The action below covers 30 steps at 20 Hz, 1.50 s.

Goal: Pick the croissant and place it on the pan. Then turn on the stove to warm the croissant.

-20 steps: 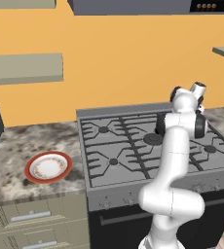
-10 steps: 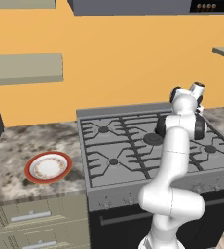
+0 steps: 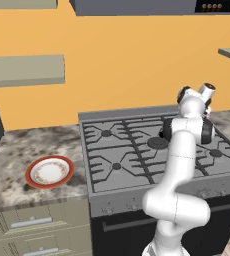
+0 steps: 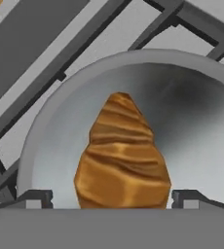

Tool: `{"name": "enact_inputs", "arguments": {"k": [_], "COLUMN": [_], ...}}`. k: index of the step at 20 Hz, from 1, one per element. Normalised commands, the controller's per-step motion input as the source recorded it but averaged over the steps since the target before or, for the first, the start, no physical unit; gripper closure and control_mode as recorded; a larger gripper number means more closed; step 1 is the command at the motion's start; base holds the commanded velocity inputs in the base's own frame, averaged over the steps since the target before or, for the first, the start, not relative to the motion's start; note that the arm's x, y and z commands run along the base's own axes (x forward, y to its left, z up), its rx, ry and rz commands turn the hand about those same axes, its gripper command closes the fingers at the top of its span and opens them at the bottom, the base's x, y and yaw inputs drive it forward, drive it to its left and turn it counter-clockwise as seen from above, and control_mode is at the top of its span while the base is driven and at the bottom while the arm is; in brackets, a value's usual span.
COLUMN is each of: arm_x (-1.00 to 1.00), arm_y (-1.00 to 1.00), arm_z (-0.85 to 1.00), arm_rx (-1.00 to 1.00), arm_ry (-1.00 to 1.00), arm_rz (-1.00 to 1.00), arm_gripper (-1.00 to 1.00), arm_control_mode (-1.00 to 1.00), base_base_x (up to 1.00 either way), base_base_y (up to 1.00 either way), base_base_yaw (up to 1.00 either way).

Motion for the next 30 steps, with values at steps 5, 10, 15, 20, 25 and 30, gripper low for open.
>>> {"name": "enact_inputs", "arguments": {"k": [5,10,15,20,25,30], "arm_x": [-0.4,-0.62,-0.39,-0.37,-0.62,-0.74], "arm_y": [0.4,0.73,0.28,0.09,0.11,0.22], "arm_z": [0.01,0.24,0.91,0.98,0.95,0.54], "arm_rx": [-0.12,-0.12,-0.01,0.0,0.05,0.07], "arm_ry": [-0.4,-0.21,0.0,0.01,0.02,0.02], "arm_rz": [-0.01,-0.02,-0.01,0.0,0.0,-0.03], "arm_gripper": [-1.0,-1.0,-1.0,-1.0,-1.0,-1.0], "arm_control_mode": [-1.0,-1.0,-1.0,-1.0,-1.0,-1.0], "base_base_x": [0.0,0.0,0.0,0.0,0.0,0.0], "base_base_y": [0.0,0.0,0.0,0.0,0.0,0.0], "base_base_yaw": [0.0,0.0,0.0,0.0,0.0,0.0]}}
